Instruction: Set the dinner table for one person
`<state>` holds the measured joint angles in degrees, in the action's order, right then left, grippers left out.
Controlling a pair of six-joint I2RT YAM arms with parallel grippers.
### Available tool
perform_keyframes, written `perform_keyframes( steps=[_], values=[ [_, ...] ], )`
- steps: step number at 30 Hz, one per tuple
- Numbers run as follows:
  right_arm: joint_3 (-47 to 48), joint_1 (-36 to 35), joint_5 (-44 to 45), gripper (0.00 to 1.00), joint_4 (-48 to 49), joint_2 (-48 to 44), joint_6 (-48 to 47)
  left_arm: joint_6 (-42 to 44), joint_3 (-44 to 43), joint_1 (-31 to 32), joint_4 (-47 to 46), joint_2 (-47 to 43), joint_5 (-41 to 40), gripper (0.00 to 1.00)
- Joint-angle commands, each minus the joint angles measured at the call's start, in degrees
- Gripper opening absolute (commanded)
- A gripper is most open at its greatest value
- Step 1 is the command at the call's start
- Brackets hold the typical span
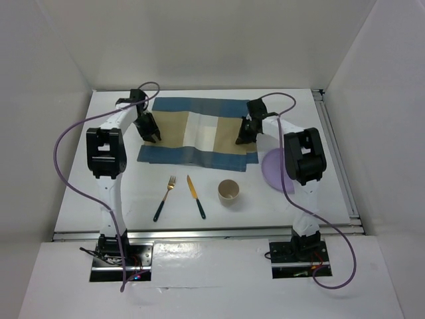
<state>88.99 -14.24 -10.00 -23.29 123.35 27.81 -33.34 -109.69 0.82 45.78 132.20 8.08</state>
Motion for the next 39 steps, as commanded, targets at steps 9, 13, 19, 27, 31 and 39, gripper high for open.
perform_keyframes(
  steps=[9,13,19,27,31,39],
  values=[
    [3.21,-3.16,0.68,0.18,-3.87,-6.52,0.75,3.55,1.57,-4.24,3.09,-12.13,-7.1,0.66],
    [-1.52,-3.16,0.68,0.38,-4.4,-12.07,0.75,0.39,11.39,-8.28,0.46,-16.71,-7.21,0.76],
    [-14.16,-3.16,-2.48,0.5,-3.79,-19.72,1.37,-0.84,17.93,-14.09,-5.0,-14.08,-0.61,0.85],
    [-26.84,-2.64,-6.0,0.58,0.43,-24.29,6.46,-0.85,16.09,-14.62,-6.75,-7.23,0.36,0.84],
    [-29.57,-2.64,-7.92,0.58,3.07,-23.77,8.65,-0.85,13.89,-14.62,-6.76,-4.15,2.9,0.68],
    [-31.33,-2.64,-7.23,0.58,5.89,-21.49,12.43,0.38,19.59,-14.62,-6.23,-8.36,-0.77,0.61]
  ],
)
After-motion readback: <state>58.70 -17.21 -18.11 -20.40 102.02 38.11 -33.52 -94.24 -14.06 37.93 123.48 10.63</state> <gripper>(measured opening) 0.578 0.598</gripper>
